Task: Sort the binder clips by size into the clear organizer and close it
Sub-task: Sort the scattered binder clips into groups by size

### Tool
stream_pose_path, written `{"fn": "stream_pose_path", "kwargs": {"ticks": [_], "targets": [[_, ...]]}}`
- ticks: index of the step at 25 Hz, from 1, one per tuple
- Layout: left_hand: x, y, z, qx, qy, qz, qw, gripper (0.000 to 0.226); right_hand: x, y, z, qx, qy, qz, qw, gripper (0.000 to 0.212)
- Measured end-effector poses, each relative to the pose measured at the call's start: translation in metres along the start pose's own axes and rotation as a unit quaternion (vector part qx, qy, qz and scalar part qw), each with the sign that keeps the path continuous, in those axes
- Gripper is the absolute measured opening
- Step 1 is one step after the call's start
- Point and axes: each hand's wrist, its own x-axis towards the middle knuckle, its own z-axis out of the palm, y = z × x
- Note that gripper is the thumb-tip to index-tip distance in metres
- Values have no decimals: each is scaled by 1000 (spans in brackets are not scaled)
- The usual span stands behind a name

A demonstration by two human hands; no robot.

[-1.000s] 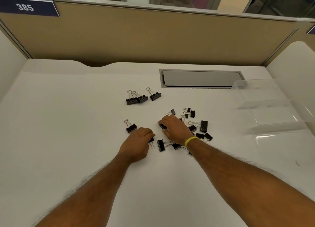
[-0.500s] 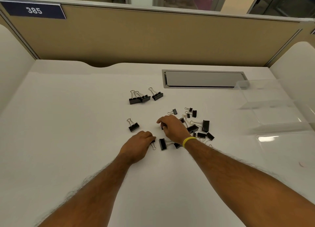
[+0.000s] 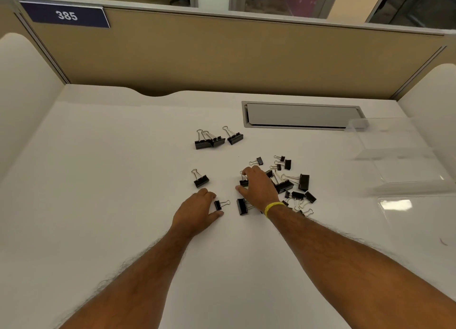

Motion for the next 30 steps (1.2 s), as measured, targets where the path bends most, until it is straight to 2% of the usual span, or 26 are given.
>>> {"fn": "stream_pose_path", "kwargs": {"ticks": [2, 6, 9, 12, 19, 22, 30], "targets": [[-1, 0, 1, -7, 0, -4, 1000, 56, 1, -2, 2, 9, 5, 7, 1000, 41], [-2, 4, 0, -14, 18, -8, 1000, 40, 3, -7, 1, 70, 11, 26, 997, 37], [-10, 0, 2, -44, 68, -40, 996, 33, -4, -14, -1, 150, 26, 3, 988, 41], [-26, -7, 1, -62, 124, -81, 987, 30, -22, -25, 5, 184, 46, -35, 981, 37], [-74, -32, 3, -71, 204, -142, 966, 26, -78, -53, 35, 180, 34, -36, 983, 38], [-90, -36, 4, -76, 214, -154, 962, 25, -90, -64, 46, 199, 8, -17, 980, 41], [-115, -37, 6, -84, 226, -141, 960, 25, -104, -72, 54, 206, 14, -4, 978, 52]]}}
